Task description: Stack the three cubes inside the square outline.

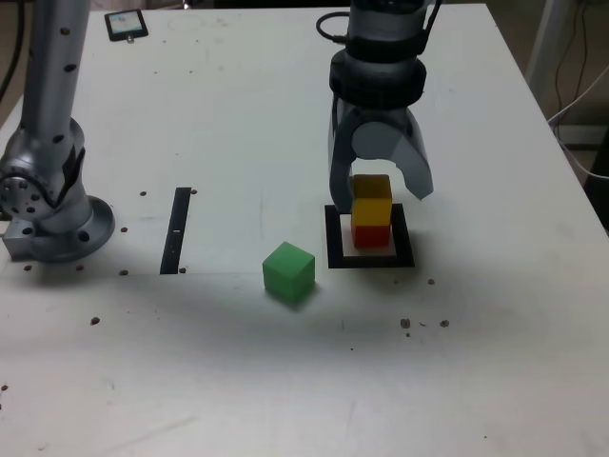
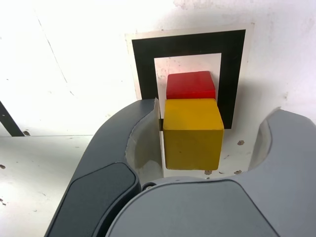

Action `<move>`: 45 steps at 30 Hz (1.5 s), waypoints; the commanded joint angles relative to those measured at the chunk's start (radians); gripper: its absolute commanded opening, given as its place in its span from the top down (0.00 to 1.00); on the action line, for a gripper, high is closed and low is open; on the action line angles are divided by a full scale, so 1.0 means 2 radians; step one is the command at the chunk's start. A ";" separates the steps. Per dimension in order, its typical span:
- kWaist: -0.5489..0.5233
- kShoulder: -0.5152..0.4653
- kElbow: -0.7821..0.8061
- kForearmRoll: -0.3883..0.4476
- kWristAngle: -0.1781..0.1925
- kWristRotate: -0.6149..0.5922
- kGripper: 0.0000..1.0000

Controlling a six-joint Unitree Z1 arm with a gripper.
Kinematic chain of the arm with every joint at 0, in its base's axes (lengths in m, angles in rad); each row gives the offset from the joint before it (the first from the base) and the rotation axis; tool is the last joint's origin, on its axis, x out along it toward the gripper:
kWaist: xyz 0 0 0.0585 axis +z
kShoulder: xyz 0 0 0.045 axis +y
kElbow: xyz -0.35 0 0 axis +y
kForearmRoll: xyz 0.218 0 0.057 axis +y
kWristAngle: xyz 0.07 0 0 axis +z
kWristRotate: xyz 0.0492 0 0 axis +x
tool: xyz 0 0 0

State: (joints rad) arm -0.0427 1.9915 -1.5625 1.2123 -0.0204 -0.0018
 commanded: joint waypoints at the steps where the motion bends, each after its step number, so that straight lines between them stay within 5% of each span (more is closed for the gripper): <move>1: 0.001 0.000 -0.003 0.000 0.001 0.001 0.01; 11: 0.000 -0.008 0.002 0.002 0.002 0.001 0.01; 20: -0.024 -0.067 0.048 0.013 0.010 0.001 0.01; 30: -0.096 -0.092 0.074 0.030 -0.021 0.026 0.01; 45: -0.118 -0.094 0.129 0.042 0.015 0.123 0.01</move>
State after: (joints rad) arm -0.2763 1.7967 -1.3117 1.2968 0.0141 0.2131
